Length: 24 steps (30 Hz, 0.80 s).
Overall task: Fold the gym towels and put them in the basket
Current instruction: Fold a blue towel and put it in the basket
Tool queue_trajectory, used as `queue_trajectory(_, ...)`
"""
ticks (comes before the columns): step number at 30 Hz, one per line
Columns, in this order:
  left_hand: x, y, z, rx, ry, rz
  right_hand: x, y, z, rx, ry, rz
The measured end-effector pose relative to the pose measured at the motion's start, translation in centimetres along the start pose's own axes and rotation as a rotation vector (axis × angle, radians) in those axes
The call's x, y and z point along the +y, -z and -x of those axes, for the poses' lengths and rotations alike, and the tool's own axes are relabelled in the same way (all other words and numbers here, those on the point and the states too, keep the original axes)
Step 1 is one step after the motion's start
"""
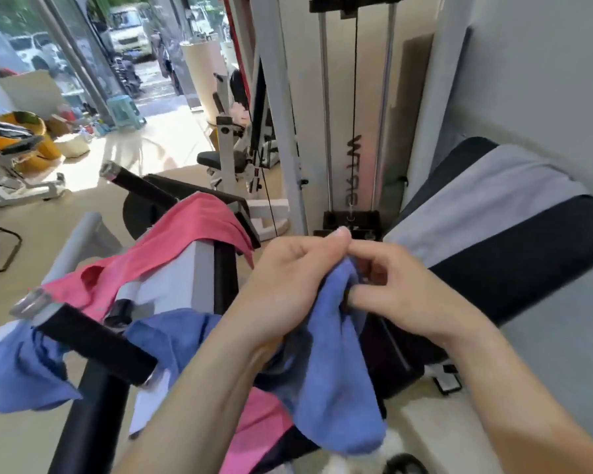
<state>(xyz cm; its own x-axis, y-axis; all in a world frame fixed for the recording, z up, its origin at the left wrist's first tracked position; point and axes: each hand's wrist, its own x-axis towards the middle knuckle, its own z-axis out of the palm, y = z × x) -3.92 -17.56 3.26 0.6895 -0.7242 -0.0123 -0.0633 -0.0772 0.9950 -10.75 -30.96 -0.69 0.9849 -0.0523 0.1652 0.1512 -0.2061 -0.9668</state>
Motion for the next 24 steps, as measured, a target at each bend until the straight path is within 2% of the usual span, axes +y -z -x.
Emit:
queue_trajectory(3,-0.4,-0.7,-0.4,0.041,0.165,0.235,3.1,2.5,1.9,0.113,-0.125,-0.251)
queue_trajectory(5,-0.4,-0.6,-0.4,0.071,0.212,0.358,5.2,4.2,3.4,0.156,-0.225,-0.142)
queue_trajectory(7,-0.3,-0.1,-0.4,0.097,0.148,0.287,6.9,5.5,5.2,0.211,-0.311,-0.043)
queue_trajectory(10,0.5,0.2,-0.4,0.053,0.008,0.171,8.0,6.8,8.4,0.364,-0.359,-0.209)
queue_trajectory(12,0.0,0.3,-0.6,0.025,-0.123,0.014,7.7,7.0,10.6,0.480,-0.324,-0.481)
queue_trajectory(15,-2.9,1.6,-1.4,0.222,-0.366,-0.554,4.5,5.7,13.1,0.496,-0.166,-0.895)
queue_trajectory(17,-4.9,2.2,-1.2,0.276,-0.419,-0.639,1.1,3.9,14.0,0.487,-0.002,-0.926)
queue_trajectory(18,-6.0,2.1,-0.9,0.228,-0.398,-0.653,-0.3,3.0,14.3,0.550,0.040,-0.874)
queue_trajectory(20,-7.8,1.4,0.2,0.040,-0.359,-0.840,-2.2,1.4,15.2,0.713,0.072,-0.736)
queue_trajectory(22,-9.6,0.8,1.4,-0.114,-0.343,-1.057,-3.4,-0.3,16.2,0.743,0.110,-0.691)
queue_trajectory(24,-10.9,0.8,2.0,-0.165,-0.355,-1.070,-3.9,-1.7,17.6,0.697,0.096,-0.669)
